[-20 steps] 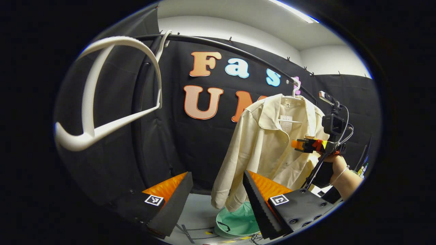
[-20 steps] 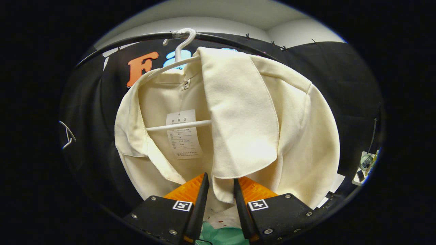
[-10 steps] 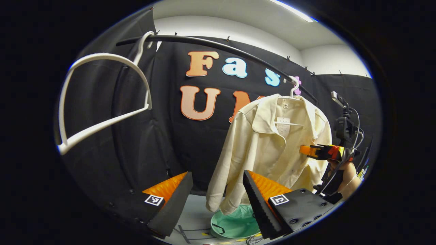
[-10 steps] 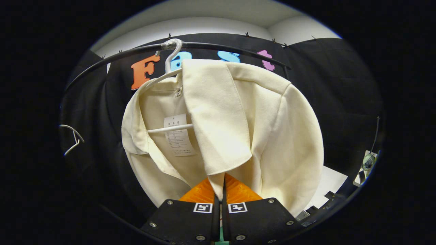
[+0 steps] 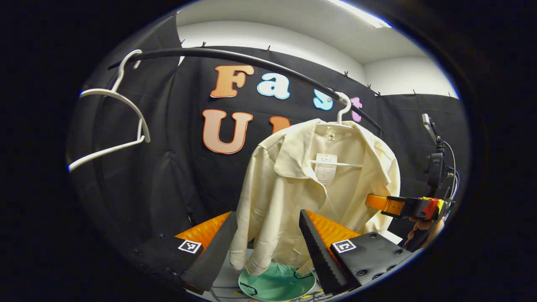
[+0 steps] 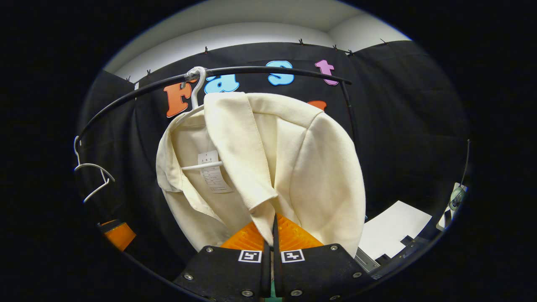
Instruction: Grasp the clothes on the hanger with both hands and then place them into the laundry hamper below.
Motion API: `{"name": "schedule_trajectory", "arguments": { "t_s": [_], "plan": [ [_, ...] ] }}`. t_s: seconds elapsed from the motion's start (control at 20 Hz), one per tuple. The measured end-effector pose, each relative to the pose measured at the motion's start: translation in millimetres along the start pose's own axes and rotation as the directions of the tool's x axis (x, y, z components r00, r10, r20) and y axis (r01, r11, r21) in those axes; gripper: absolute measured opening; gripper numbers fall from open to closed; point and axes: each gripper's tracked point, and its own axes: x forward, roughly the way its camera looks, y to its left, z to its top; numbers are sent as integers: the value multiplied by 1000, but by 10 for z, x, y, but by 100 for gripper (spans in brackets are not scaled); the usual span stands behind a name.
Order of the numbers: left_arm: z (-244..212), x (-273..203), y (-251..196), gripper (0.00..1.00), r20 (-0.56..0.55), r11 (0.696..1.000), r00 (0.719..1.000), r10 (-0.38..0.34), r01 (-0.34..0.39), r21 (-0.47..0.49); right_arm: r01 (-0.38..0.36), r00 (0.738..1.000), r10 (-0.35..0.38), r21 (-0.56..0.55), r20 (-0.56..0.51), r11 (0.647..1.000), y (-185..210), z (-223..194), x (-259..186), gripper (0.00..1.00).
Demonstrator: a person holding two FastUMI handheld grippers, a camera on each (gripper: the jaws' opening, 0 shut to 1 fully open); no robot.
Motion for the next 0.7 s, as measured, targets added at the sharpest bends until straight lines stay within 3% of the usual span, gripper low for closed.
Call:
{"name": "schedule_trajectory", "arguments": {
  "t_s": [0.05,0.25,0.35,0.4,0.5,0.7],
  "plan": [
    [-8,96,-101,100,0,1000,1000,-14,14,-5,-7,1000,7,-1,1,1000,-35,20,-3,2],
    [51,471,-480,94,7,998,998,-69,69,-15,-36,999,36,-4,10,999,-120,92,-81,2],
    [80,642,-624,98,19,997,997,-80,80,2,-44,999,45,-25,19,999,-152,127,-119,2],
    [79,727,-680,94,20,997,996,-81,81,12,-46,999,47,-38,23,998,-167,141,-126,2],
    [28,903,-775,100,9,996,997,-82,82,22,-61,998,63,-46,28,997,-182,169,-179,2],
    [-73,1205,-776,97,-1,995,1000,-30,30,98,-90,995,91,-44,29,995,-219,196,-255,2]
  ]
}}
